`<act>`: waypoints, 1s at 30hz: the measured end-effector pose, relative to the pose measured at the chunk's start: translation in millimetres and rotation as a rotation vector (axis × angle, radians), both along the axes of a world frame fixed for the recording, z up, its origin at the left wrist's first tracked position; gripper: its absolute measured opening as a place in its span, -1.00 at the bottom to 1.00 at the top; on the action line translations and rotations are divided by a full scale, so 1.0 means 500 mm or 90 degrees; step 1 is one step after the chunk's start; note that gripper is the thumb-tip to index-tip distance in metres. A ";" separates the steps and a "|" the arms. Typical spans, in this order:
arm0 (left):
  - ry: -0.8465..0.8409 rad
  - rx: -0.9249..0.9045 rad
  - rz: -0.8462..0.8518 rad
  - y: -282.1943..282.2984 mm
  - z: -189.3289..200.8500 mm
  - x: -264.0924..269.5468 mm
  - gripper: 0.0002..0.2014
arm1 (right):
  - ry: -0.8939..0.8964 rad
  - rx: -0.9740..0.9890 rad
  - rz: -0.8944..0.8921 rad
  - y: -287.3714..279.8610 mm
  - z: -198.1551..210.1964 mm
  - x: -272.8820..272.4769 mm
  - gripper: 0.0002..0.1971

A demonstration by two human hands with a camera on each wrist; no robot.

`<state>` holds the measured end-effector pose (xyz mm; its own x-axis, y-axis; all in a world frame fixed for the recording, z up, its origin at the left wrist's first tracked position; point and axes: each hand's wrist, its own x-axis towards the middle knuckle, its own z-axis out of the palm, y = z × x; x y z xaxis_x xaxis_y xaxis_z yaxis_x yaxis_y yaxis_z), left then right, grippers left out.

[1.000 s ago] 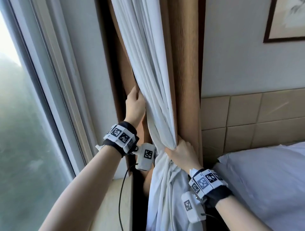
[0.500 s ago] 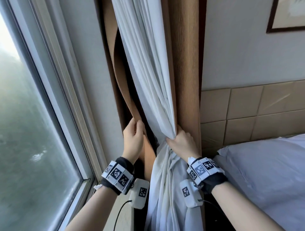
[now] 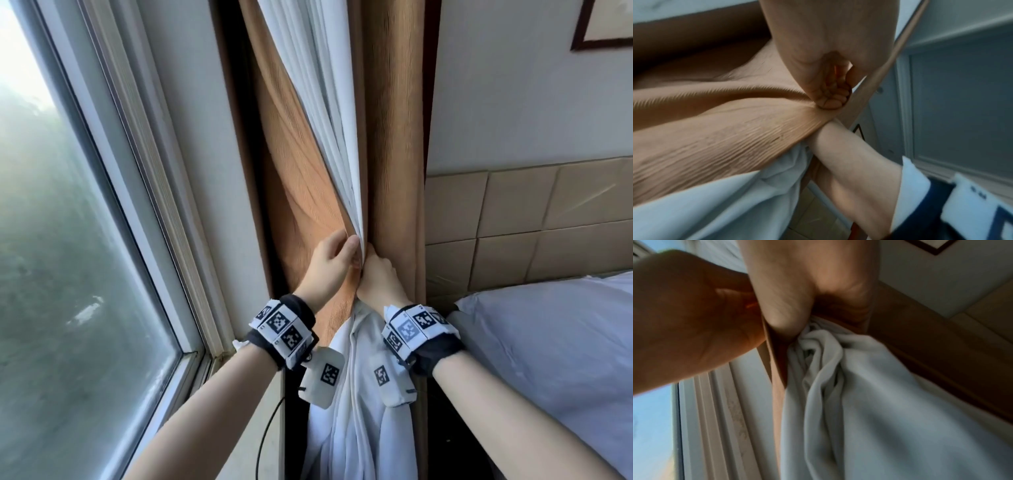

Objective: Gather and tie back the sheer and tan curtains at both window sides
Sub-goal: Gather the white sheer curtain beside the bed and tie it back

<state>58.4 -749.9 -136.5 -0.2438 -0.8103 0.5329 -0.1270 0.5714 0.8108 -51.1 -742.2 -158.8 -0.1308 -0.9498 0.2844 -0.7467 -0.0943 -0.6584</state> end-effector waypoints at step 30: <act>-0.401 0.145 0.046 0.065 -0.280 0.105 -0.89 | -0.221 0.002 0.092 -0.041 -0.010 -0.045 -0.64</act>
<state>110.8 -717.5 -276.3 -0.3929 -0.9116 0.1206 -0.6472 0.3673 0.6680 -73.6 -762.5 -163.8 -0.0840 -0.9664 0.2430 -0.4583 -0.1790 -0.8706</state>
